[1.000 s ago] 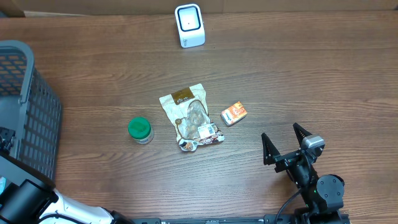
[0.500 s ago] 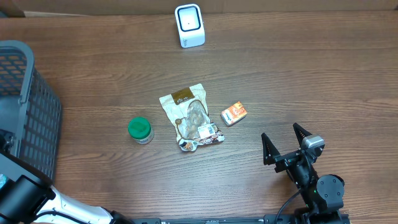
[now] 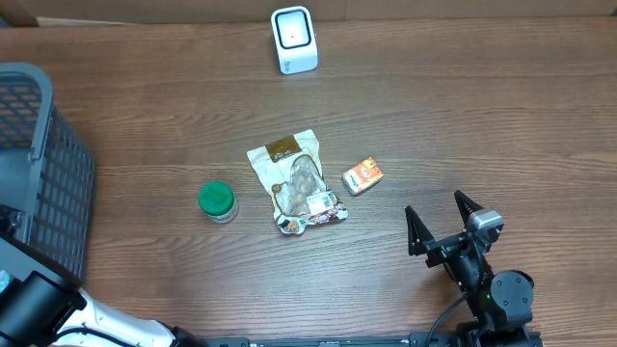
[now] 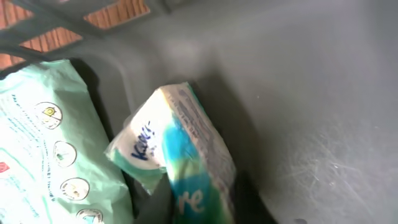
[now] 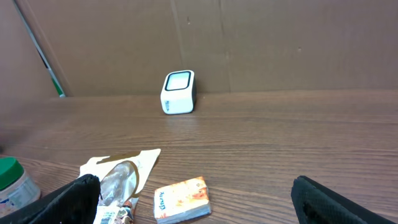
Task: Scan the item barcode
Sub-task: 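Grasp the Kleenex tissue pack in the basket with the left gripper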
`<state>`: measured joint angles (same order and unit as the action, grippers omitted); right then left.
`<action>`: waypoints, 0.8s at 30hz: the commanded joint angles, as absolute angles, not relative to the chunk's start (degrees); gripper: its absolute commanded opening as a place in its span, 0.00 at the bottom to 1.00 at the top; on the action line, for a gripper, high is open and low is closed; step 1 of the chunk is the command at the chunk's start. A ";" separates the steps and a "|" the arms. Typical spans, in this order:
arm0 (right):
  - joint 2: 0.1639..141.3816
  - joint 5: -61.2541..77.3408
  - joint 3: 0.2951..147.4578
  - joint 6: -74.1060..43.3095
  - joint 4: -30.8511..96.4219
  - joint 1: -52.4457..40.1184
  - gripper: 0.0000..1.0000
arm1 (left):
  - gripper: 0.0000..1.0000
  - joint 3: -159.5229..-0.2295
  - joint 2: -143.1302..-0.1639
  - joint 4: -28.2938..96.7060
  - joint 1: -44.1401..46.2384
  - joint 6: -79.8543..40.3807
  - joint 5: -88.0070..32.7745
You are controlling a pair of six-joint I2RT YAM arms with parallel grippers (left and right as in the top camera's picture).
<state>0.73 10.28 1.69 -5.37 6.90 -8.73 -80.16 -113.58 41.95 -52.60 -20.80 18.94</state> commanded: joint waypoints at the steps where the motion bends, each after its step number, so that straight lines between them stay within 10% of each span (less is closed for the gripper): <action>1: 0.16 10.35 1.76 -5.13 6.55 -9.04 1.00 | 0.04 -79.24 -114.52 43.55 -52.77 -20.32 17.06; 24: 0.16 10.35 1.76 -5.13 6.55 -9.04 1.00 | 0.04 -118.52 -95.66 73.03 -41.21 -22.63 -8.45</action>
